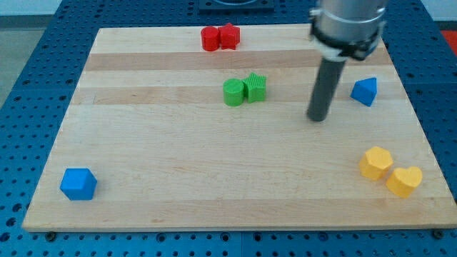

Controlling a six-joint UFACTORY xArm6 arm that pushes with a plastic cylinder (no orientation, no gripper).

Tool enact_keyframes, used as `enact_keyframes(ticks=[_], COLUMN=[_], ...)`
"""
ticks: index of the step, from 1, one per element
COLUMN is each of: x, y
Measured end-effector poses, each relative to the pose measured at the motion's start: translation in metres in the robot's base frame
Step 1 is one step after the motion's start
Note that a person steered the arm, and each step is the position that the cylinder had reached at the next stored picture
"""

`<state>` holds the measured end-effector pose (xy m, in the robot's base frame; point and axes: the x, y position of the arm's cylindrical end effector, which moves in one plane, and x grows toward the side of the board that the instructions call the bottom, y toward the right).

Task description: Place the cube below the triangle

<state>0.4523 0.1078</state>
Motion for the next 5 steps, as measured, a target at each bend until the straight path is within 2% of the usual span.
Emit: enact_keyframes(ticks=[1,5], x=[0.024,0.030], y=[-0.070,-0.329])
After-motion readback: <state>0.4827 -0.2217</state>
